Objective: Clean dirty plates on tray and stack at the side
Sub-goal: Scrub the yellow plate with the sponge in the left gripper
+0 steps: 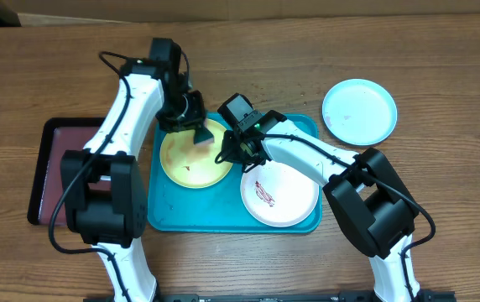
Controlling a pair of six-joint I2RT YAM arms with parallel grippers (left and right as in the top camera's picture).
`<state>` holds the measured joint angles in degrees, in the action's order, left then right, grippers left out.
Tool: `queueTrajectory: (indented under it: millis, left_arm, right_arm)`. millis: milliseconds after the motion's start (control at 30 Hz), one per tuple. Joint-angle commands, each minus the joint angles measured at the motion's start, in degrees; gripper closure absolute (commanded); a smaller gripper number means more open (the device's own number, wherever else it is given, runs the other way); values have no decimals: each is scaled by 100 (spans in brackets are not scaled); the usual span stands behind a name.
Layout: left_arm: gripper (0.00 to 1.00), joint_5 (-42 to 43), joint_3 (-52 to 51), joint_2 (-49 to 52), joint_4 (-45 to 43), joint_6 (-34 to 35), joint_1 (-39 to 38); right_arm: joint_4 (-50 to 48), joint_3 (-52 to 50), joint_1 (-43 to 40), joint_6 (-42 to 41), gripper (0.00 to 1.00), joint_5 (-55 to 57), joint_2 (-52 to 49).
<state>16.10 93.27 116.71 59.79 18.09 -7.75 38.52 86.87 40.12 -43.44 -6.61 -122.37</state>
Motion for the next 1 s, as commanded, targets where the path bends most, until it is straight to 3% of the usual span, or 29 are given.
queueTrajectory:
  millis: [0, 300, 500, 633, 800, 967]
  left_arm:
    - [96, 544, -463, 66, -79, -181, -179]
    - [96, -1414, -1351, 66, -155, 177, -160]
    - [96, -3901, -1528, 66, -22, 964, -127]
    - [96, -4957, -1462, 61, 114, 1294, -127]
    - [96, -5530, -896, 59, 612, 1856, -125]
    - [96, -5567, 363, 20, 1593, 2518, 2]
  right_arm:
    - [2, -133, -48, 13, 96, 205, -13]
    - [13, -133, -48, 15, 96, 205, -13]
    - [20, -133, -48, 17, 96, 203, -13]
    - [57, -133, -48, 33, 96, 205, -13]
    - [46, -131, -48, 138, 96, 208, -13]
    - [-59, -87, -48, 647, 96, 208, 2]
